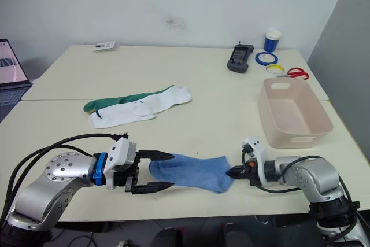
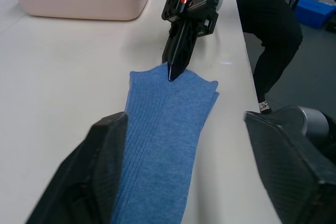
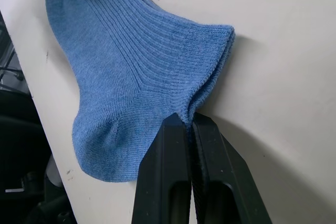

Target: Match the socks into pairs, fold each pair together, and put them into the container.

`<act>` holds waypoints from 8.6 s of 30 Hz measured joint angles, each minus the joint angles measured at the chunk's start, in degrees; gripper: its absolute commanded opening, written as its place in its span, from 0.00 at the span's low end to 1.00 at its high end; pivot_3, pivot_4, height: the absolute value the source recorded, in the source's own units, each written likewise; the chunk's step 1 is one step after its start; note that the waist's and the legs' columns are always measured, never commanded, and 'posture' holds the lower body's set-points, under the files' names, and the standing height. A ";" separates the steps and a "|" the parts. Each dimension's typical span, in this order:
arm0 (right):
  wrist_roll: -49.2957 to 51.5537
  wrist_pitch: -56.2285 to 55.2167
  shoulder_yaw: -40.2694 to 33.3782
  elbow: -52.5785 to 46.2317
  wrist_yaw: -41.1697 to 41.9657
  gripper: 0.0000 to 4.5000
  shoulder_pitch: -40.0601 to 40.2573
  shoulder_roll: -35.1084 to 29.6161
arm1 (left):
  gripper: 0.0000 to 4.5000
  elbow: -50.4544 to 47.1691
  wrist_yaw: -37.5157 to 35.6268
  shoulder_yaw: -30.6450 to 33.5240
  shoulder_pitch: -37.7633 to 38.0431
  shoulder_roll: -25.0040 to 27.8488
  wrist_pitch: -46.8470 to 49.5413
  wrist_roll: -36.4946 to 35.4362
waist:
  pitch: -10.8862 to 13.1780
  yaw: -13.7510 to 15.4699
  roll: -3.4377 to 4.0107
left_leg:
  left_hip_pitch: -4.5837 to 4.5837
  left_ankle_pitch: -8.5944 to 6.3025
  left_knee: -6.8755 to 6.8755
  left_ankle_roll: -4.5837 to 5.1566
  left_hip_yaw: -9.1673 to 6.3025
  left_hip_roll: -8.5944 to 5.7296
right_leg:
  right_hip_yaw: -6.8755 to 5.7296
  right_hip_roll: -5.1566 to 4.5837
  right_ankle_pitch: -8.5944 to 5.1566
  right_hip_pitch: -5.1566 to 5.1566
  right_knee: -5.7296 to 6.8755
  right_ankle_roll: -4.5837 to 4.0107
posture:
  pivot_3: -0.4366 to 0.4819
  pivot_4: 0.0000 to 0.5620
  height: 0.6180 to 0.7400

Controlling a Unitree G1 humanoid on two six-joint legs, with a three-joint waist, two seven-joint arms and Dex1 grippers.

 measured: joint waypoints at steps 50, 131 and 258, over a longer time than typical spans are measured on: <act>5.30 10.52 -0.10 7.65 2.26 0.00 -17.98 15.29 | 0.01 17.82 5.37 -14.52 -9.76 -8.10 -0.86 17.92 | -0.03 -0.01 0.07 | -0.01 0.00 0.04 0.01 -0.04 0.03 | -0.01 0.01 0.02 0.01 0.07 0.01 | 0.48 0.27 1.00; -29.47 -54.46 15.72 14.42 17.80 0.01 -3.30 12.68 | 0.00 20.70 1.58 -12.99 -11.34 -5.51 -5.14 17.51 | -0.03 0.13 0.08 | 0.05 0.00 0.09 0.00 0.01 0.04 | 0.02 0.07 0.02 0.00 0.20 0.01 | 0.48 0.27 1.00; -55.63 -82.47 16.04 54.17 25.06 0.99 -39.25 -20.09 | 1.00 20.31 16.56 -13.63 -48.77 -29.28 14.52 5.79 | 0.23 -0.08 0.36 | -0.43 0.17 0.20 -0.26 0.42 -0.21 | 1.10 0.11 0.28 -0.67 0.07 0.44 | 0.48 0.27 1.00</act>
